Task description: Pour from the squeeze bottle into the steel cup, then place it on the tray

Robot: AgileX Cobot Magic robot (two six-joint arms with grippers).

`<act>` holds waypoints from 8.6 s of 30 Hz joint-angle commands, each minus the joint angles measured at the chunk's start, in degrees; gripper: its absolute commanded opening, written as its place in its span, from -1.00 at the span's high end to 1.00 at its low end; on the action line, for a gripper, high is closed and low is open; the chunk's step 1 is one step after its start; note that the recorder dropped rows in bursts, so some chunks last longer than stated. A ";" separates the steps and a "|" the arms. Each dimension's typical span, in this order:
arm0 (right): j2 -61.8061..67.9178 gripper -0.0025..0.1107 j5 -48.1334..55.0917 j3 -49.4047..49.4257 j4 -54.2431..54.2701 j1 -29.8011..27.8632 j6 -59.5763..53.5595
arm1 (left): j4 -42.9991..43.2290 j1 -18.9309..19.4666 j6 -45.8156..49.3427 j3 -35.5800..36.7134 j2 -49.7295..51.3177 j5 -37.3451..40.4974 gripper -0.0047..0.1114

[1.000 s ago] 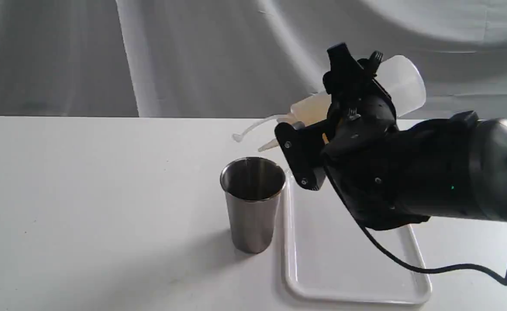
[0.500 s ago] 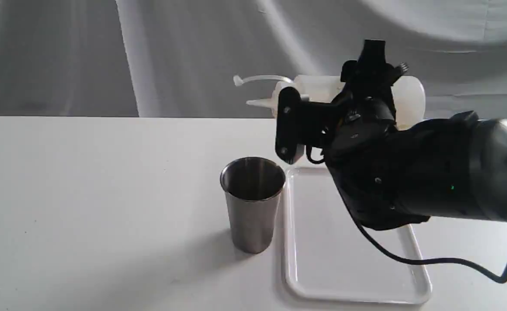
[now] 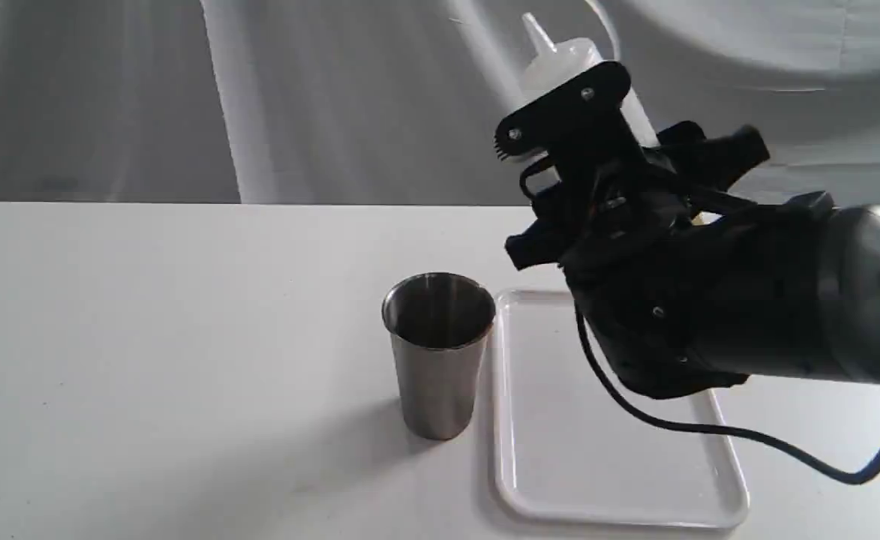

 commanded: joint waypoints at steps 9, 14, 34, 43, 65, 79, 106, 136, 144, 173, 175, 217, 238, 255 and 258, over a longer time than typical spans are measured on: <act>-4.71 0.96 1.98 1.23 -1.47 0.02 28.30 | 0.14 -0.14 -0.10 0.25 -0.28 -0.42 0.78; -4.71 0.96 2.49 1.23 -1.47 -0.11 28.30 | 0.14 -0.14 -0.10 0.25 -0.28 -0.42 0.78; -16.07 0.96 -13.99 -1.62 3.86 -4.22 -1.87 | 0.14 -0.14 -0.10 0.25 -0.28 -0.42 0.78; -17.21 0.96 -25.80 -7.79 35.34 -7.57 -37.84 | 0.14 -0.14 -0.10 0.25 -0.28 -0.42 0.78; -17.21 0.96 -78.86 7.83 80.76 -15.41 -76.93 | 0.14 -0.14 -0.10 0.25 -0.28 -0.42 0.78; -16.62 0.96 -89.04 22.13 98.48 -15.41 -95.62 | 0.14 -0.14 -0.10 0.25 -0.28 -0.42 0.78; 0.34 0.96 -105.81 25.86 106.64 -15.41 -95.87 | 0.14 -0.14 -0.10 0.25 -0.28 -0.42 0.78; 10.76 0.96 -113.34 25.86 109.75 -15.41 -96.06 | 0.14 -0.14 -0.10 0.25 -0.28 -0.42 0.78; 12.29 0.96 -115.31 25.86 109.63 -15.41 -98.00 | 0.14 -0.14 -0.10 0.25 -0.28 -0.42 0.78; 20.90 0.96 -120.35 25.86 108.79 -15.41 -96.51 | 0.14 -0.14 -0.10 0.25 -0.28 -0.42 0.78; 20.90 0.96 -120.35 25.86 108.79 -15.41 -95.96 | 0.14 -0.14 -0.10 0.25 -0.28 -0.42 0.78; 20.90 -0.60 -120.35 26.19 108.37 -15.41 -89.02 | 0.14 -0.14 -0.10 0.25 -0.28 -0.42 0.78; 20.90 -0.90 -120.31 26.48 106.01 -15.41 -89.53 | 0.14 -0.14 -0.10 0.25 -0.28 -0.42 0.78; 18.76 -0.90 -120.35 30.63 106.30 -15.41 -89.86 | 0.14 -0.14 -0.10 0.25 -0.28 -0.42 0.78; 17.37 -0.90 -120.35 31.71 105.12 -15.41 -89.86 | 0.14 -0.14 -0.10 0.25 -0.28 -0.42 0.78</act>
